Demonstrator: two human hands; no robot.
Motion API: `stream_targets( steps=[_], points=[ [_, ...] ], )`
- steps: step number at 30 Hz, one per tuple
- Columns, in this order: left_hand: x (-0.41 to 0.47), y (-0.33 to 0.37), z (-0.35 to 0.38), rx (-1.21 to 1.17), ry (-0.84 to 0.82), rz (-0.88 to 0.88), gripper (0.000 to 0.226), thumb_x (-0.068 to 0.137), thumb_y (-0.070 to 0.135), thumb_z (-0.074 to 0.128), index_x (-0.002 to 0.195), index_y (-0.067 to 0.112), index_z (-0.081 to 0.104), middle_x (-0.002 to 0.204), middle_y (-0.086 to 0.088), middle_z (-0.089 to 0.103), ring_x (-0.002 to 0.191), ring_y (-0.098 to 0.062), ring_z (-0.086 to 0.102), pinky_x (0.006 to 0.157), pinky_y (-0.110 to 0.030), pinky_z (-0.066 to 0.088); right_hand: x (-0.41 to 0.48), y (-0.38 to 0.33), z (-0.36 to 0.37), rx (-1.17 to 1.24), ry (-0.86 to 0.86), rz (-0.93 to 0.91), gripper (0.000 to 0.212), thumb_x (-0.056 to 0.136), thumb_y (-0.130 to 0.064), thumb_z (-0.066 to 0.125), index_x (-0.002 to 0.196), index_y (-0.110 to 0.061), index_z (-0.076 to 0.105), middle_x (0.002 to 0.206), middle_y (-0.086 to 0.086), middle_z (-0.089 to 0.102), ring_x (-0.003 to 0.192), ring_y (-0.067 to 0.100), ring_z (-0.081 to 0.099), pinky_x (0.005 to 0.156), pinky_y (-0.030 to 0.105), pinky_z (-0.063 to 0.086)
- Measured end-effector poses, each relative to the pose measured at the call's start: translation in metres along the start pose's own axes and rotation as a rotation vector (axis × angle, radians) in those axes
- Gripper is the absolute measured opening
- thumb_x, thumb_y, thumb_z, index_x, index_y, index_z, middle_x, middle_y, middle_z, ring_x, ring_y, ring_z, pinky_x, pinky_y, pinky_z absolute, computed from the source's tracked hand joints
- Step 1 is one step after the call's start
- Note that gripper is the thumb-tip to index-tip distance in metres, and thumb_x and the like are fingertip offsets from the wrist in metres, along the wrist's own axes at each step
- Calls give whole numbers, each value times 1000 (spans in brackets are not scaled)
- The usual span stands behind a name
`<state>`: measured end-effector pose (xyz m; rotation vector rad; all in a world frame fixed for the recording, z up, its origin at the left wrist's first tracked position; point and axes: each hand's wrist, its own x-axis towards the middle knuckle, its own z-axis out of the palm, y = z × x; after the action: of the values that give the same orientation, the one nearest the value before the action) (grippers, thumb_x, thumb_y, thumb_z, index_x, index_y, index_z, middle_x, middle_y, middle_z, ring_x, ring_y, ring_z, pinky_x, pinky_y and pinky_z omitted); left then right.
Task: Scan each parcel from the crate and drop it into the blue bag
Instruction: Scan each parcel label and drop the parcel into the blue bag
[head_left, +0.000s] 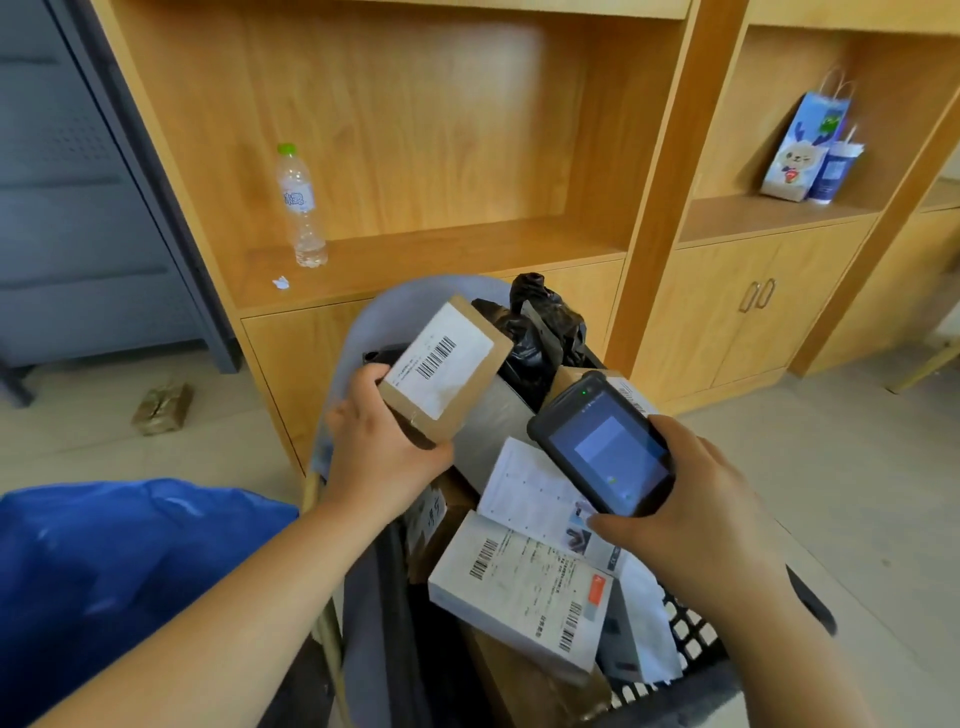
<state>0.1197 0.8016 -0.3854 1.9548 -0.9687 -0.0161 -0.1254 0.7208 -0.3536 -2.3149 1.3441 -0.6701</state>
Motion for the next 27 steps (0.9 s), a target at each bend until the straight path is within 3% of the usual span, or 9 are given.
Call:
stream_targets(
  steps=[3, 6, 10, 14, 22, 27],
  points=[
    [-27, 4, -16, 10, -3, 81, 86, 60, 20, 83, 131, 26, 35, 117, 12, 39, 122, -17, 28, 89, -36, 38, -18, 3, -9, -8, -17, -12, 86, 50, -46, 80, 124, -34, 39, 98, -12, 49, 87, 16, 51, 77, 44, 49],
    [-48, 8, -33, 59, 16, 191, 88, 60, 11, 84, 135, 21, 38, 130, 3, 43, 120, -7, 20, 96, -39, 35, -38, 4, -15, -60, -39, -33, 82, 49, -49, 79, 120, -35, 41, 90, -14, 47, 80, 14, 49, 70, 39, 48],
    [-63, 7, -54, 221, 68, 326, 88, 54, 4, 86, 132, 11, 46, 139, -8, 48, 122, -20, 23, 97, -40, 30, -62, 0, -21, -125, -65, -77, 89, 47, -49, 77, 127, -35, 41, 89, -16, 45, 79, 12, 47, 70, 34, 46],
    [-75, 2, -71, 302, 84, 342, 90, 54, 6, 87, 133, 13, 45, 141, -7, 47, 123, -29, 25, 97, -37, 32, -81, -9, -25, -137, -98, -121, 86, 47, -48, 76, 125, -35, 41, 95, -16, 48, 86, 13, 52, 72, 34, 45],
    [-94, -7, -97, 341, 108, 365, 89, 54, 8, 88, 132, 12, 47, 140, -7, 48, 123, -32, 28, 97, -34, 29, -101, -25, -29, -180, -108, -160, 89, 48, -53, 73, 126, -38, 34, 101, -17, 47, 94, 15, 52, 77, 35, 44],
    [-104, -8, -112, 242, 100, 297, 91, 58, 16, 88, 136, 20, 42, 136, 3, 48, 122, -21, 27, 91, -28, 36, -108, -35, -26, -166, -91, -172, 89, 50, -53, 74, 129, -34, 35, 106, -14, 50, 96, 16, 52, 80, 39, 45]
  ],
)
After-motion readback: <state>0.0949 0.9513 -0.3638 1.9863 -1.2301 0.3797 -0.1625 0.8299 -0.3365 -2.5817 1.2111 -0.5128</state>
